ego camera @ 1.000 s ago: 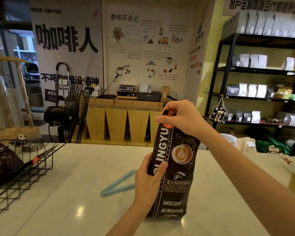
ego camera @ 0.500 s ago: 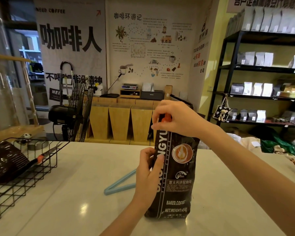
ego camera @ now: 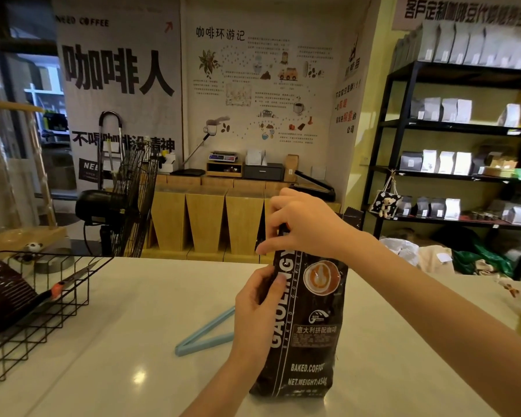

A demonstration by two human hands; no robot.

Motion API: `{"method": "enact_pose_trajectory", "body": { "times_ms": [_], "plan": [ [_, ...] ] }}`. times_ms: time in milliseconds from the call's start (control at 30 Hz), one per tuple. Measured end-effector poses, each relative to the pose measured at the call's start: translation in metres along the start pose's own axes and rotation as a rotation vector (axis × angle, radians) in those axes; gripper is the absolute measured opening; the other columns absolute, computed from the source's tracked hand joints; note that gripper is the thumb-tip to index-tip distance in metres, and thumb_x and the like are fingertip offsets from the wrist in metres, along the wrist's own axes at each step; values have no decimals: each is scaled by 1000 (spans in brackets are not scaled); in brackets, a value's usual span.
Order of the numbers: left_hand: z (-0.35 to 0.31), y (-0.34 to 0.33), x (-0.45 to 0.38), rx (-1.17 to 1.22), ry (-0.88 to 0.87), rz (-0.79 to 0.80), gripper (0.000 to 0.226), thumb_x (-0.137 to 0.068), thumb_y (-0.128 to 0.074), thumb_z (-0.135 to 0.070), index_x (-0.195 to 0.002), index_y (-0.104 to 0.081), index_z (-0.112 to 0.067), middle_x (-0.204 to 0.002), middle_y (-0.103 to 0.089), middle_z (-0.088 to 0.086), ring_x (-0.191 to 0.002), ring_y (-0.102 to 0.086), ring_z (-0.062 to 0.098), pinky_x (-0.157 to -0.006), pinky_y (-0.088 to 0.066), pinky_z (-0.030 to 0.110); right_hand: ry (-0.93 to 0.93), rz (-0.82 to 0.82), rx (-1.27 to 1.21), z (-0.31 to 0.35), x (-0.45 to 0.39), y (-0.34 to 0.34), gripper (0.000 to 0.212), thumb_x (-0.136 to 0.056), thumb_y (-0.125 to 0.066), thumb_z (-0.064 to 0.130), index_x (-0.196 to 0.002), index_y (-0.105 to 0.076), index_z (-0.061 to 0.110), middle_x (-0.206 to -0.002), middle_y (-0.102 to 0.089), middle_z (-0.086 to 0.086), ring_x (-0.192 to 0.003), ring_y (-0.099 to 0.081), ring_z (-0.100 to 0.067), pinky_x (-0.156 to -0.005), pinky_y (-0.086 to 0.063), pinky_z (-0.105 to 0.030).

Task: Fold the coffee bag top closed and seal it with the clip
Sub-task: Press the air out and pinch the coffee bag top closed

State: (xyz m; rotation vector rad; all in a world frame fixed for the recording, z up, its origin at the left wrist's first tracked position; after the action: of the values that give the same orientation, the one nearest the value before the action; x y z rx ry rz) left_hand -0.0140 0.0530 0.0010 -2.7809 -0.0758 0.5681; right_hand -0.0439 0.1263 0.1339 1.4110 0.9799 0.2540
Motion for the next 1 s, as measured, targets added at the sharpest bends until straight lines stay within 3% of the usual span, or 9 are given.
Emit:
{"method": "enact_pose_trajectory", "body": {
  "times_ms": [167,300,500,600,667,733,867,1000],
  "plan": [
    [1,-4,5,-81,-108,-46,12,-88,-50,-23,-90,-58,-31,-85,-71,-11,-85,-67,6,-63,-55,17,36,15,133,1,-2,0,43,-77,-54,56,-78,-69,15,-81,-54,1,-84,-43,-14,-68,-39,-29],
    [2,-8,8,-107,-133,-63,9,-84,-51,-29,-85,-59,-33,-85,-71,-12,-84,-67,7,-65,-56,20,58,-54,194,4,-1,5,59,-81,-38,57,-69,-68,7,-68,-50,0,-69,-51,-17,-57,-41,-30],
    [4,-8,9,-77,-69,-107,12,-85,-55,-22,-82,-61,-32,-80,-72,-10,-81,-68,7,-62,-56,18,32,-52,244,2,-5,4,83,-78,-6,60,-65,-66,5,-64,-65,-8,-62,-62,-21,-65,-53,-35],
    [7,-8,9,-48,-33,-112,10,-84,-57,-20,-83,-63,-28,-76,-73,-9,-79,-69,7,-58,-54,16,29,-22,324,2,-10,-2,73,-87,-16,57,-62,-62,6,-57,-55,-2,-56,-57,-18,-57,-48,-29],
    [6,-6,8,-35,-8,-85,9,-83,-59,-18,-83,-63,-25,-76,-74,-12,-75,-69,6,-56,-53,14,-4,-13,390,0,-12,-4,63,-90,-23,55,-56,-52,11,-50,-41,2,-47,-43,-13,-45,-32,-23],
    [1,-3,4,-52,-3,-22,8,-81,-61,-15,-82,-63,-22,-75,-74,-13,-71,-69,7,-56,-53,15,-46,-18,406,0,-11,-1,59,-89,-25,56,-57,-48,13,-52,-38,2,-48,-37,-11,-43,-22,-21],
    [-10,-1,-6,-59,3,104,9,-76,-65,-12,-82,-63,-18,-73,-74,-9,-69,-69,8,-56,-52,14,8,-51,323,7,-9,3,55,-89,-30,54,-64,-53,11,-72,-44,-1,-77,-39,-11,-47,-20,-19],
    [-8,-3,-9,-38,31,114,16,-67,-67,-25,-82,-64,-22,-80,-75,-5,-77,-71,16,-65,-57,25,-20,-89,386,11,-6,4,62,-89,-27,55,-61,-55,8,-54,-30,2,-64,-43,-15,-45,-20,-22]
  ]
}}
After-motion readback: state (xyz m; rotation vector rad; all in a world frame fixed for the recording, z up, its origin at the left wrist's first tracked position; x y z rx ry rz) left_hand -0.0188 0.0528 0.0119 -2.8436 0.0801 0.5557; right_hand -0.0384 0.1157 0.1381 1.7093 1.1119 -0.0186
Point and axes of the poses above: each hand's wrist, its own x-axis away from the middle knuckle, its own y-axis out of the back of the hand, z = x × y, the point moved 3 cm from there along -x, towards the middle knuckle
